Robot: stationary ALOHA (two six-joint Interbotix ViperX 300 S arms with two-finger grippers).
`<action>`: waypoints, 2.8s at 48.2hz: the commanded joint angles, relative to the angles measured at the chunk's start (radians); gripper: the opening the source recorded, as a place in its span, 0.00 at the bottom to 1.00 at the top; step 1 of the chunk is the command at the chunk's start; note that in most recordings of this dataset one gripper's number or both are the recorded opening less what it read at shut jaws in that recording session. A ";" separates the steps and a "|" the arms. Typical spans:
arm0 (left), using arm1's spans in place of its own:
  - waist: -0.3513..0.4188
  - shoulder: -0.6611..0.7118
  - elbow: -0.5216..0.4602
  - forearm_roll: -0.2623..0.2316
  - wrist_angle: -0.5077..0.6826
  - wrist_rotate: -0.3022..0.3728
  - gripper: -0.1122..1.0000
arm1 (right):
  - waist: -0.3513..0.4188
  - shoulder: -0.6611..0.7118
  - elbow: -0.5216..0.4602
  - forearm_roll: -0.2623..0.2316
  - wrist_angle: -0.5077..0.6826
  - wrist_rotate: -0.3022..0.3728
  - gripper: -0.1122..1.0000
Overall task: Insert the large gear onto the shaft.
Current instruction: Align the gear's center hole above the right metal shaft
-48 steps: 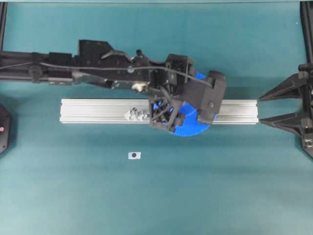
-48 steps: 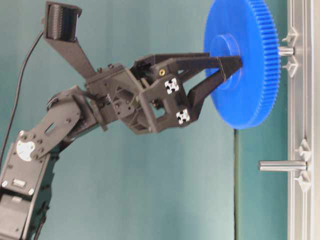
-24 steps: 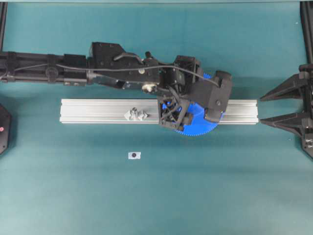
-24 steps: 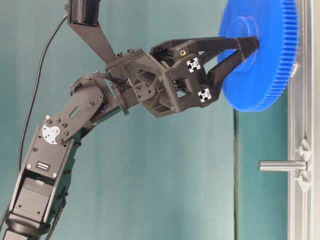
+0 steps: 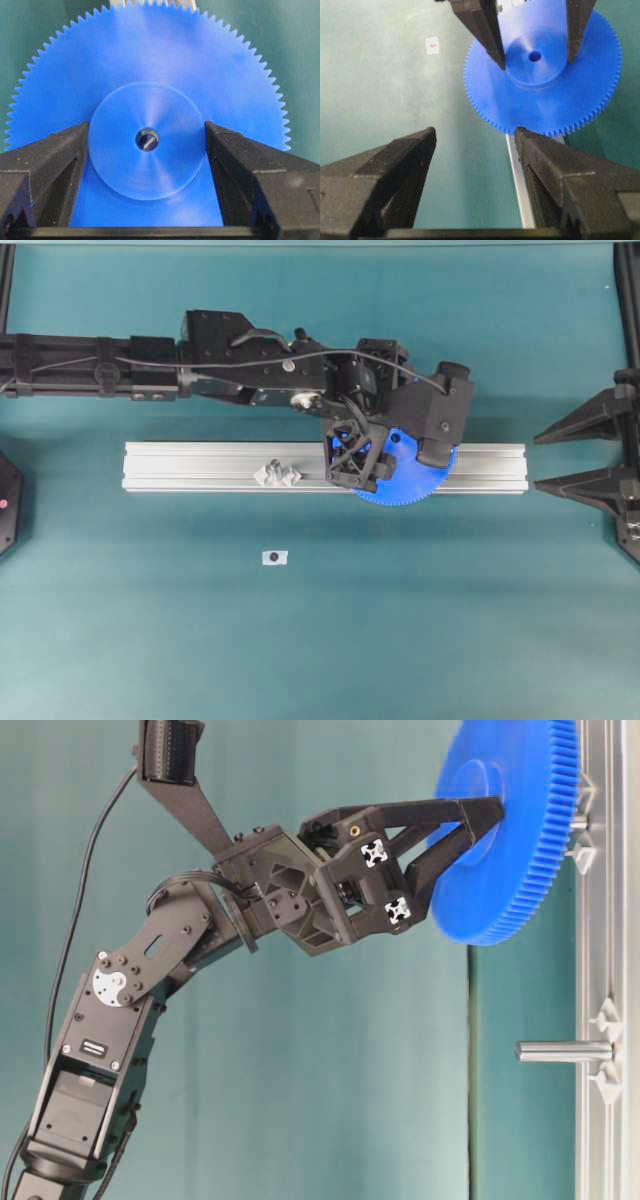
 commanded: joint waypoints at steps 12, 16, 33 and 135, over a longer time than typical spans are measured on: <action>0.037 -0.028 0.015 0.003 0.011 -0.005 0.80 | -0.003 0.005 -0.012 0.002 -0.006 0.008 0.76; 0.035 -0.032 0.026 0.003 0.015 -0.012 0.80 | -0.003 0.005 -0.014 0.002 -0.006 0.008 0.76; 0.011 -0.071 0.080 0.003 0.041 -0.014 0.80 | -0.003 0.005 -0.011 0.003 -0.006 0.008 0.76; -0.012 0.018 -0.143 0.003 0.152 -0.009 0.88 | -0.003 0.005 -0.008 0.002 -0.006 0.008 0.76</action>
